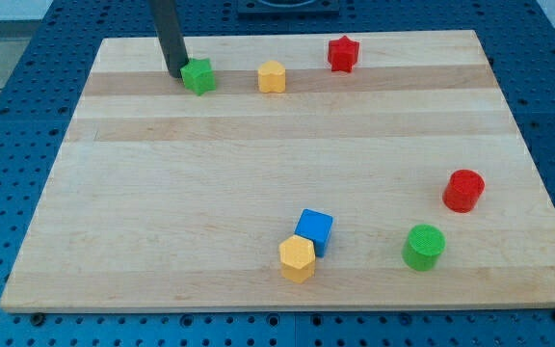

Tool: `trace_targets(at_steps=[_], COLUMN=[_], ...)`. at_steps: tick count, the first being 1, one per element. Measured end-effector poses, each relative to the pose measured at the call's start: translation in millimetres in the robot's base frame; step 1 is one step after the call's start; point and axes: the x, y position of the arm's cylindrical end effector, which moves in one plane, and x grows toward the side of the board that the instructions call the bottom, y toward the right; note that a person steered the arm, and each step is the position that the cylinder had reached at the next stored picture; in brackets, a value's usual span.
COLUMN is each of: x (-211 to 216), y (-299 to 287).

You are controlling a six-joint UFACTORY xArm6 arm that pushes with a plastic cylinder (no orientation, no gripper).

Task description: Place the green star at the top of the yellow heart

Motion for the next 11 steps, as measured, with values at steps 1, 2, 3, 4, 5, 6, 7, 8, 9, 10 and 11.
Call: trace_targets(at_steps=[1,2,3,4,5,6,7,8,9,10,11], x=[10,45,60,12,-4,-5,-20,-19,-17,-17,-17], y=[-41,-24,7,11,30,41,31,37,69,85,105])
